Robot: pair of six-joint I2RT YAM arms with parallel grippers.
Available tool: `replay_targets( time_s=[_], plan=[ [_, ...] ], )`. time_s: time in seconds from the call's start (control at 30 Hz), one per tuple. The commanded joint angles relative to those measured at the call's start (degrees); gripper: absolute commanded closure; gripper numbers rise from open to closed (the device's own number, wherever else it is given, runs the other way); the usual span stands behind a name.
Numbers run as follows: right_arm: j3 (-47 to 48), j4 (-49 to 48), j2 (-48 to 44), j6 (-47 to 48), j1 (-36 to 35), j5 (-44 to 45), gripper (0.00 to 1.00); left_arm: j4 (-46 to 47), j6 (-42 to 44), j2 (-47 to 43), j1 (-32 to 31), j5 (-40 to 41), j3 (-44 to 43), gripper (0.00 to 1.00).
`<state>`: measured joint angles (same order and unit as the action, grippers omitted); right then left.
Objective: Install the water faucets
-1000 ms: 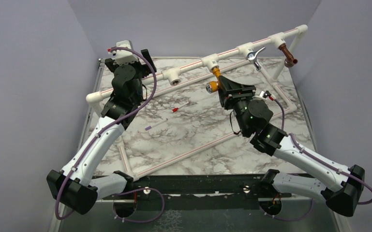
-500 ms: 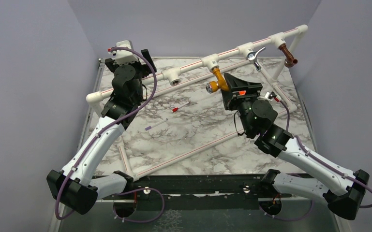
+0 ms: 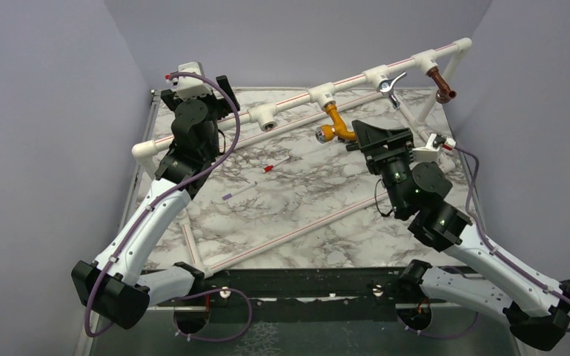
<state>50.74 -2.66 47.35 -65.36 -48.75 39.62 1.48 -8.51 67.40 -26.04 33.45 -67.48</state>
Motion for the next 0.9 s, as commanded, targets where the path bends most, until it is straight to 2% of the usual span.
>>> replay_targets(
  time_s=[0.0, 0.2, 0.5, 0.7, 0.87],
  plan=[
    [1.0, 2.6, -3.0, 18.5, 0.0, -1.0, 0.20, -21.0, -0.9, 4.4, -2.2, -2.4, 6.6, 0.01],
    [-1.7, -2.5, -6.6, 39.6, 0.0, -9.0, 0.20, -21.0, -0.9, 4.7, -2.2, -2.5, 6.6, 0.01],
    [-0.7, -1.1, -7.4, 68.1, 0.1, -14.2, 0.19, -21.0, -0.9, 4.5, -2.2, -2.6, 6.6, 0.01],
    [-1.2, -0.5, -8.1, 92.4, 0.0, -22.8, 0.19, -21.0, -0.9, 4.6, -2.2, -2.8, 6.6, 0.01],
    [-1.5, 2.1, -7.9, 108.8, 0.0, -28.6, 0.20, -20.9, -0.9, 4.5, -2.2, -2.9, 6.6, 0.01]
  ],
)
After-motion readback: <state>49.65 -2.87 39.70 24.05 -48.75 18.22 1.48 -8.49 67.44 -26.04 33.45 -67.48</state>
